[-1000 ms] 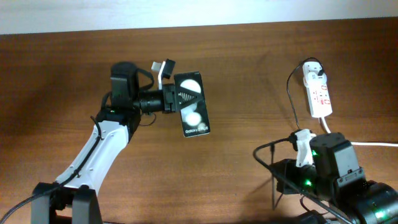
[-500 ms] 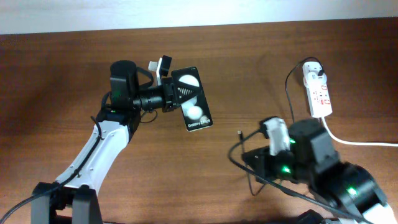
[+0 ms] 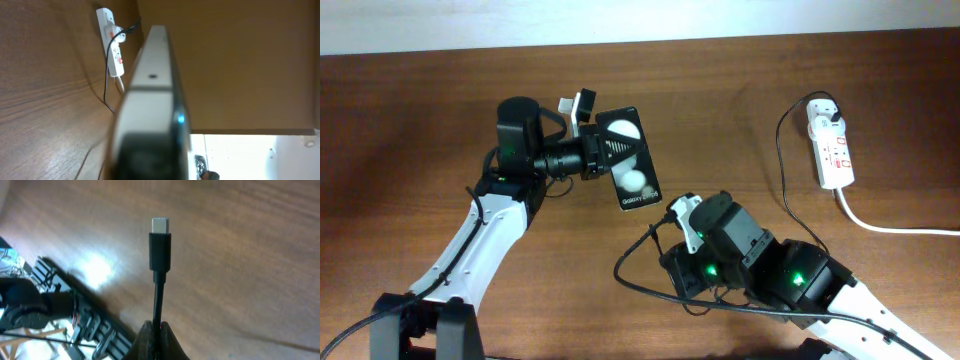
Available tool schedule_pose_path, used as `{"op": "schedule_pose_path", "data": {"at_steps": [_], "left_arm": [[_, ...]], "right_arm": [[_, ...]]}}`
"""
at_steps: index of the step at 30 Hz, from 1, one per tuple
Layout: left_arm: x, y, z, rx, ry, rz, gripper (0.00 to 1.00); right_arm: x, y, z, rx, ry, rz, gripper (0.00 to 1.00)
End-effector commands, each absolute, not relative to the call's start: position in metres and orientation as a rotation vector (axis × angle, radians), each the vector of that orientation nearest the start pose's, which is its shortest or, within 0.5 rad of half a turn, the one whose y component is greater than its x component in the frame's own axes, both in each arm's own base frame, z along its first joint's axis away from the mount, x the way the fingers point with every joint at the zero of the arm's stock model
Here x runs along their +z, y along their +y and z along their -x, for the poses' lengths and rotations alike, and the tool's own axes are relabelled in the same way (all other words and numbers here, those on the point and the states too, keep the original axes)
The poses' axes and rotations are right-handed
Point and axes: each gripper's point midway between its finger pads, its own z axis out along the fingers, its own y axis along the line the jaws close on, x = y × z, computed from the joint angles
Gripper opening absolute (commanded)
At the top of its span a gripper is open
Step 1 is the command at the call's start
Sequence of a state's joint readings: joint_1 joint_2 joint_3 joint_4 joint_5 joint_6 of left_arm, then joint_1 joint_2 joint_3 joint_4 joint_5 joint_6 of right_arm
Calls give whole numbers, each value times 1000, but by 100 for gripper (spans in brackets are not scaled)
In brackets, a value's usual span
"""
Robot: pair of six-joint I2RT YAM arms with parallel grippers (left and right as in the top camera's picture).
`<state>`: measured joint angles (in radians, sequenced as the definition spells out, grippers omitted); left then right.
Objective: Plug charger to phone and switch on socket
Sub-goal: 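Carry the cable plug toward the phone's bottom port with right gripper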
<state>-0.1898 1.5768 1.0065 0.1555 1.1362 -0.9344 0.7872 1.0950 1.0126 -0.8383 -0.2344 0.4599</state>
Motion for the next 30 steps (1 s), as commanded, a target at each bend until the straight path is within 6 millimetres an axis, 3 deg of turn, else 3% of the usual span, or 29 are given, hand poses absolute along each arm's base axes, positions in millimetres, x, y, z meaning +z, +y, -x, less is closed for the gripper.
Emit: {"op": "schedule_pose_path", "data": {"at_steps": [1,30], "left_arm": [[251,-230,-348,-1833,2152,-171,0],[252,-239,-340,-1829,2131,-275,0]], "right_arm": [[196,239,-187,750,2564,509,4],[193,249,-190,779,2566,516,4]]}}
